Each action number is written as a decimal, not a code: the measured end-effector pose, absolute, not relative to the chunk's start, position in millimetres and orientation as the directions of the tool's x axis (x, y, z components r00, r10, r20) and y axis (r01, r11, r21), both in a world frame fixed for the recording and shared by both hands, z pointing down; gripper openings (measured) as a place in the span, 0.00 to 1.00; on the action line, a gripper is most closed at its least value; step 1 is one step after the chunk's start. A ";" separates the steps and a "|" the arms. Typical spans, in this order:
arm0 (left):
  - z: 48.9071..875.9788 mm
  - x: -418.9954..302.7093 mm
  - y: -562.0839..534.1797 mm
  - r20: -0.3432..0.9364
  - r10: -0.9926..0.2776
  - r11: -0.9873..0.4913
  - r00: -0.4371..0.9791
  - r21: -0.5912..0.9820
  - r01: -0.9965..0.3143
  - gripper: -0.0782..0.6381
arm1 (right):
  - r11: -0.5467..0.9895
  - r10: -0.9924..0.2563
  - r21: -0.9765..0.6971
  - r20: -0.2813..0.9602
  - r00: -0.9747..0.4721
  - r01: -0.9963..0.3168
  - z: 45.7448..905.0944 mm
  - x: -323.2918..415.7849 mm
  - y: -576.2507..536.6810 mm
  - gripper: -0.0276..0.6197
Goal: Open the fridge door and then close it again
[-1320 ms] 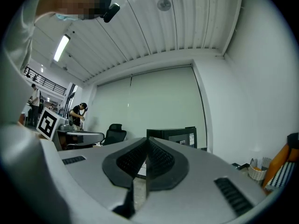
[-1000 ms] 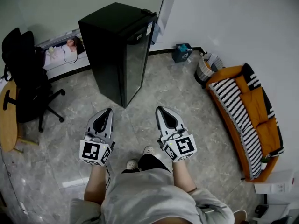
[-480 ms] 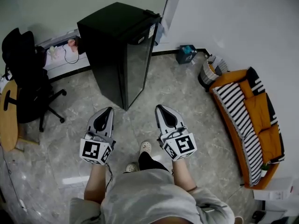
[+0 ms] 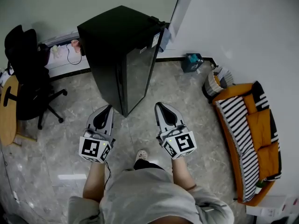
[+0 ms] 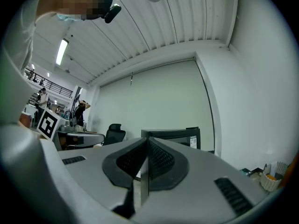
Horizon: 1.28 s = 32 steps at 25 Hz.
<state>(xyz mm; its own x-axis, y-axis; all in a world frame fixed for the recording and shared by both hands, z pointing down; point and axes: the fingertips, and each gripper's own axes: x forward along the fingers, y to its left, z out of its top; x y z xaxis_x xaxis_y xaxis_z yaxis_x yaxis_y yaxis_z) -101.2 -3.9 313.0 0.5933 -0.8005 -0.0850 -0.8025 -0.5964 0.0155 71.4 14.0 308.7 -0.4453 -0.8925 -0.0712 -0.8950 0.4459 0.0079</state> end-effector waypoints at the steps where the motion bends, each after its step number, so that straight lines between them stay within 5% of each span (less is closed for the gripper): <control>1: 312.7 -98.6 -9.8 -0.084 -0.806 -0.589 0.586 0.019 -0.808 0.13 | 0.453 -0.889 0.008 -0.072 -0.453 -0.891 308.4 74.0 6.7 0.08; 32: 372.9 -74.4 -117.3 0.091 -0.836 -0.538 0.542 0.063 -0.841 0.13 | 0.538 -0.836 -0.074 0.079 -0.543 -0.840 379.5 82.1 -122.1 0.08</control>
<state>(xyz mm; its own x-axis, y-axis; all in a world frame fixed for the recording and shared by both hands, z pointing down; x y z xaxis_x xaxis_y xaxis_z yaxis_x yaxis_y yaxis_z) -74.4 -117.3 372.9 0.5416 -0.8357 0.0909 -0.8407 -0.5378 0.0633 82.1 -122.1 379.5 -0.5429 -0.8361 0.0786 -0.8396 0.5381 -0.0743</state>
